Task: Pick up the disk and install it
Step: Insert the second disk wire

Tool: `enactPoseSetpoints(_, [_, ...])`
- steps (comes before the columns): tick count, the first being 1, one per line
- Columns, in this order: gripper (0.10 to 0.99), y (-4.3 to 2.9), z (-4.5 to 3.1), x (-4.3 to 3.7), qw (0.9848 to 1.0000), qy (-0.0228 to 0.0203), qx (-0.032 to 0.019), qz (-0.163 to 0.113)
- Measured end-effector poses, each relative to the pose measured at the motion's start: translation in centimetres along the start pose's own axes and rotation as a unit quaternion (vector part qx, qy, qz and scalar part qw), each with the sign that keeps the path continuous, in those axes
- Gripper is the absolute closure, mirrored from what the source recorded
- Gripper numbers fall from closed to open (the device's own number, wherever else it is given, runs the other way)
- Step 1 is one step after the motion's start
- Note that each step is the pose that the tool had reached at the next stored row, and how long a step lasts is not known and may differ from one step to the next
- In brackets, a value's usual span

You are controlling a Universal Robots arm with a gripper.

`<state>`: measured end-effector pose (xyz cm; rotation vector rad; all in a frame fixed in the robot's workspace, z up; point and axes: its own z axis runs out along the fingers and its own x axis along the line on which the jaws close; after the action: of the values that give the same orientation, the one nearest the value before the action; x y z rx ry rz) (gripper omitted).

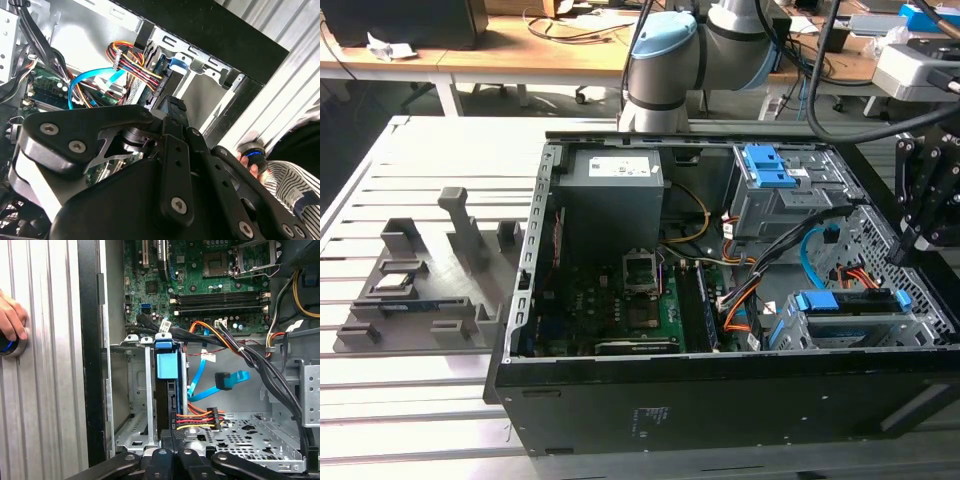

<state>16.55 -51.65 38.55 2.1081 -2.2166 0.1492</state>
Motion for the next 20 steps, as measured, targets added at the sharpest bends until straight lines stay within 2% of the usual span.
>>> enactPoseSetpoints(2, [0.851,0.0,0.0,0.0,1.0,0.0,0.0,0.0])
enactPoseSetpoints(3, [0.851,0.0,-0.01,0.0,1.0,0.0,0.0,0.0])
enactPoseSetpoints(4, [0.784,0.0,-0.01,0.0,1.0,0.0,0.0,0.0])
enactPoseSetpoints(6, [0.784,0.0,-0.03,-0.06,1.0,0.0002,0.0,0.0])
enactPoseSetpoints(10, [0.784,0.16,-0.14,-1.3,1.0,-0.0001,0.0,0.0])
enactPoseSetpoints(12, [0.784,1.11,-0.24,-2.04,1.0,0.0,0.0,0.0])
enactPoseSetpoints(15, [0.784,2.12,-0.33,-2.85,1.0,0.0,0.0,0.0])
enactPoseSetpoints(17, [0.784,3.34,-0.4,-3.67,1.0,0.0,0.0,0.0])
enactPoseSetpoints(19, [0.784,4.01,-0.41,-3.95,1.0,0.0,0.0,0.0])
enactPoseSetpoints(20, [0.784,4.56,-0.36,-3.97,1.0,-0.0001,0.0001,-0.001])
